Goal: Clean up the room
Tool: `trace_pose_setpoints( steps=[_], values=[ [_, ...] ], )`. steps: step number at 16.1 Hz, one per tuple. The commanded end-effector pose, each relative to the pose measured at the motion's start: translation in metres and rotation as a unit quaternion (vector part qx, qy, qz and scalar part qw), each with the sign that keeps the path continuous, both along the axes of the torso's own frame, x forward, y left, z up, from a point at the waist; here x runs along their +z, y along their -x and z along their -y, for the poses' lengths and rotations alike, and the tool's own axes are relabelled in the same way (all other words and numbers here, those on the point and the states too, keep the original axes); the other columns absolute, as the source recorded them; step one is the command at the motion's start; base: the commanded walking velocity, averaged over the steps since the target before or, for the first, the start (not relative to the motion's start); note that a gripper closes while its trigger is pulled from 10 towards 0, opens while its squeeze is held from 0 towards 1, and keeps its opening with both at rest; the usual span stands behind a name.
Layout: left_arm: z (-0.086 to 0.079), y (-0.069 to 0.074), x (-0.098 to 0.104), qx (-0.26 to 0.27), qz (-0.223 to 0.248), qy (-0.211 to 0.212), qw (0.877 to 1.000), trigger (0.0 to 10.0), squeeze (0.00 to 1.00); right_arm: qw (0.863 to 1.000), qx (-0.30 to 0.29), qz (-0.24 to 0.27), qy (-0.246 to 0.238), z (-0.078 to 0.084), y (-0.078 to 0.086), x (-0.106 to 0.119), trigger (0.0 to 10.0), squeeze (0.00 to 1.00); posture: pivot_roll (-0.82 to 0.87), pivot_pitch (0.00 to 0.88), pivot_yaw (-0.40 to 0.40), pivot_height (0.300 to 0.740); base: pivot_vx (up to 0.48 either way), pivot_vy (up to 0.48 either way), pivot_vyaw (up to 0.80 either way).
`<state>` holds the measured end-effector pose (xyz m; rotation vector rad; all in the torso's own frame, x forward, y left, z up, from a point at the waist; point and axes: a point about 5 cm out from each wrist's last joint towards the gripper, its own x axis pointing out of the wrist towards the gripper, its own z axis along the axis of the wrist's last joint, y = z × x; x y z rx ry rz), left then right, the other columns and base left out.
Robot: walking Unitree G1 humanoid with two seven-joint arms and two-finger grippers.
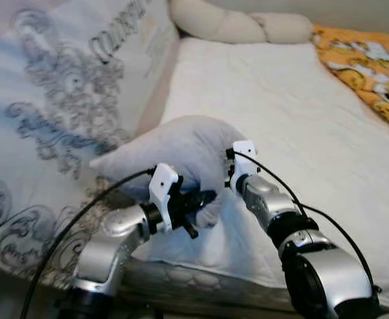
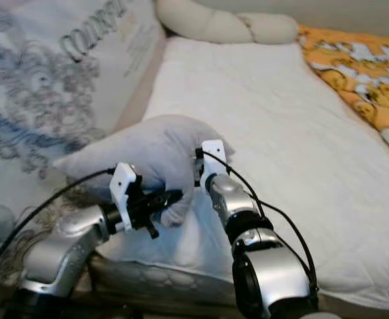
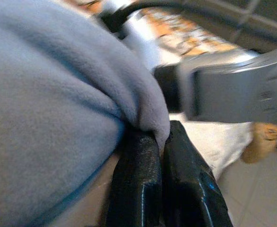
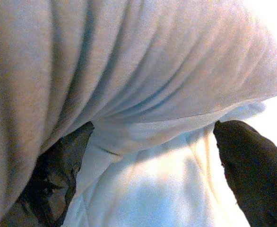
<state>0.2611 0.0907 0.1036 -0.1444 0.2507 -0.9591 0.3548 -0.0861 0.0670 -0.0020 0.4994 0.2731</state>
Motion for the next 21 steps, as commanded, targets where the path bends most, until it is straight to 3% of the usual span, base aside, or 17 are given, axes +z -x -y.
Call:
trace_pose_setpoints(
  steps=[1,3,5,7,8,10,11,12,17,19,21],
  values=[
    [0.011,-0.001,-0.006,0.004,-0.001,-0.019,1.0,0.0,0.0,1.0,0.015,0.003,0.016,-0.002,0.002,-0.003,10.0,0.0,0.05,0.0,-0.037,0.74,0.0,0.0,0.0],
    [0.01,-0.006,-0.017,0.036,-0.004,-0.042,0.998,0.0,0.0,0.999,0.006,-0.012,0.038,0.007,0.007,-0.014,10.0,0.0,0.04,0.0,-0.031,0.74,0.0,0.0,0.0],
    [0.012,-0.011,-0.026,0.059,0.013,-0.09,0.994,10.0,0.0,0.997,-0.031,-0.038,0.062,0.029,0.017,-0.032,10.0,0.0,0.03,0.0,-0.024,0.74,0.0,0.0,0.0],
    [0.013,-0.012,-0.024,0.055,0.016,-0.084,0.995,10.0,0.05,0.997,-0.048,-0.04,0.051,0.036,0.017,-0.032,10.0,0.0,0.03,0.0,-0.022,0.74,0.0,0.0,0.0],
    [0.011,-0.015,-0.011,0.047,0.029,-0.058,0.997,10.0,1.0,0.997,-0.073,-0.032,0.013,0.049,0.013,-0.027,10.0,0.0,0.02,0.0,-0.016,0.74,0.0,0.0,0.0],
    [0.008,-0.013,0.007,0.014,0.057,-0.034,0.998,10.0,1.0,0.996,-0.086,-0.015,-0.023,0.063,0.01,-0.021,10.0,0.0,0.03,0.0,-0.012,0.74,0.0,0.0,0.0],
    [0.007,-0.012,0.014,-0.003,0.067,-0.031,0.997,10.0,0.95,0.996,-0.084,-0.009,-0.03,0.068,0.01,-0.02,10.0,0.0,0.03,0.0,-0.012,0.74,0.0,0.0,0.0],
    [0.003,-0.011,0.021,-0.028,0.08,-0.04,0.996,10.0,0.0,0.997,-0.073,-0.001,-0.03,0.074,0.012,-0.019,10.0,0.0,0.03,0.0,-0.012,0.74,0.0,0.0,0.0],
    [-0.006,-0.005,0.053,-0.132,0.1,-0.071,0.984,10.0,0.0,0.999,-0.028,0.005,0.016,0.103,0.025,-0.02,10.0,0.0,0.0,0.0,0.008,0.74,0.0,0.0,0.0],
    [-0.013,-0.002,0.072,-0.19,0.094,-0.095,0.973,10.0,0.0,0.999,-0.004,-0.004,0.048,0.123,0.037,-0.013,10.0,0.0,-0.01,0.0,0.018,0.74,0.0,0.0,0.0],
    [-0.016,-0.005,0.075,-0.184,0.084,-0.091,0.975,10.0,0.0,0.999,-0.011,-0.004,0.051,0.13,0.042,-0.011,10.0,0.0,-0.02,0.0,0.023,0.74,0.0,0.0,0.0]
  ],
)
